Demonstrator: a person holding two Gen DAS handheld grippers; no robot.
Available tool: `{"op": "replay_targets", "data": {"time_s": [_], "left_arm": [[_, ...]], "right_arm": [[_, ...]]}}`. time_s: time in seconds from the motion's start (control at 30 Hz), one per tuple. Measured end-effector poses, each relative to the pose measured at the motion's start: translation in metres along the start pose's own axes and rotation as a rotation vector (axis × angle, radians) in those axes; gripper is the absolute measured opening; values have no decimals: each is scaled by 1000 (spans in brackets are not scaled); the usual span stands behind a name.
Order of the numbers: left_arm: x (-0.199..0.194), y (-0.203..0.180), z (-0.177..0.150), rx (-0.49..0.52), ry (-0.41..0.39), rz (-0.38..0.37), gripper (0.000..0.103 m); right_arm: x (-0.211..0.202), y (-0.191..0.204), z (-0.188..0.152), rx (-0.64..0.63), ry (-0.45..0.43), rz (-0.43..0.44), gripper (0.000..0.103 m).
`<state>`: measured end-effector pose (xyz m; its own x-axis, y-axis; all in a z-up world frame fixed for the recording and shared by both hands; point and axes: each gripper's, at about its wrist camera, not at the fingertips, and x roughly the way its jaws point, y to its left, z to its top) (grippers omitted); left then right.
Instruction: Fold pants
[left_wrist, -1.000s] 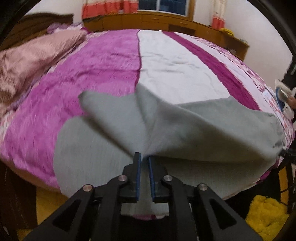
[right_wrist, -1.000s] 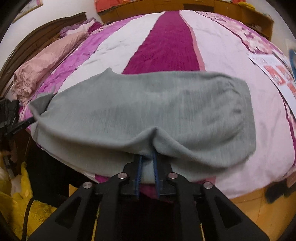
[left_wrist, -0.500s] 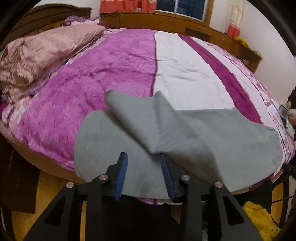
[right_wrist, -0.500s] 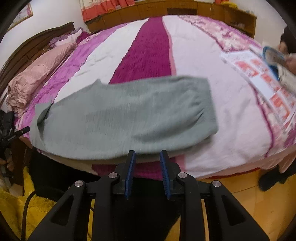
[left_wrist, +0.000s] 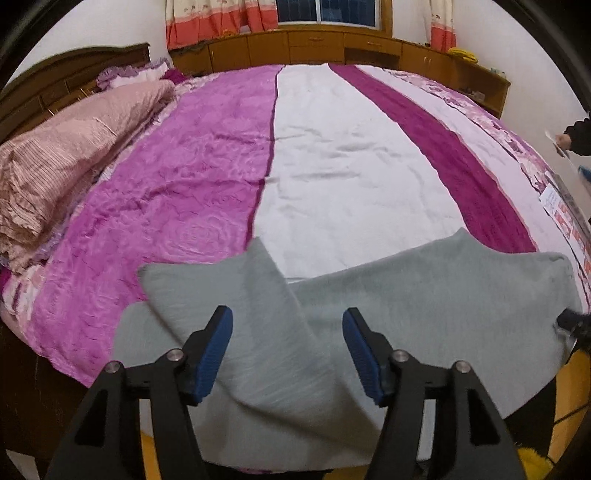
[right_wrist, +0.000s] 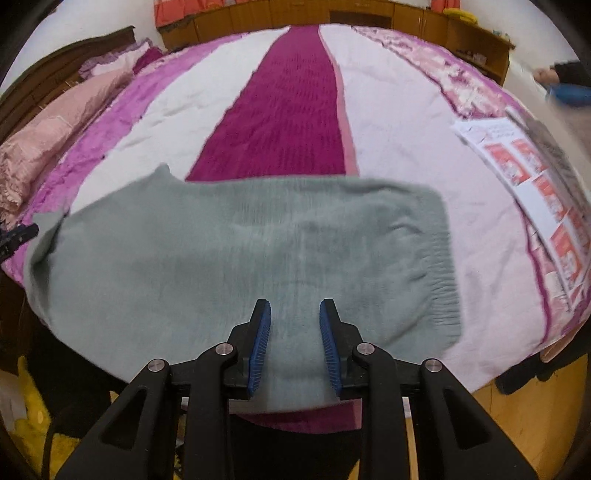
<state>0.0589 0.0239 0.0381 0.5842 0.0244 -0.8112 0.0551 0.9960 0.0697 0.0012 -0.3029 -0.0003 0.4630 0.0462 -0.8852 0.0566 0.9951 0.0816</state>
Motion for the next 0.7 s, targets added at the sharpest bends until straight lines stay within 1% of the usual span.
{"op": "replay_targets", "data": {"time_s": [0.1,0.2,0.33,0.4,0.57,0.7], "left_arm": [[15,-2,0,-16,40,3,65],[32,-2,-3,-37,92,22,65],[53,1,-9,-65,151,36,65],[58,2,-11,-66,156,39,65],[63,-6,-9,-13,144,81,65],[69,-9,-8,0,135,103,65]], "right_arm": [[15,0,-3,-4,27,-7,21],[19,0,-4,-12,31,-1,23],[22,0,-6,-9,32,24,31],[23,1,-7,-10,30,29,34],[26,3,-7,-13,30,40,41],[27,4,-8,-15,25,46,44]]}}
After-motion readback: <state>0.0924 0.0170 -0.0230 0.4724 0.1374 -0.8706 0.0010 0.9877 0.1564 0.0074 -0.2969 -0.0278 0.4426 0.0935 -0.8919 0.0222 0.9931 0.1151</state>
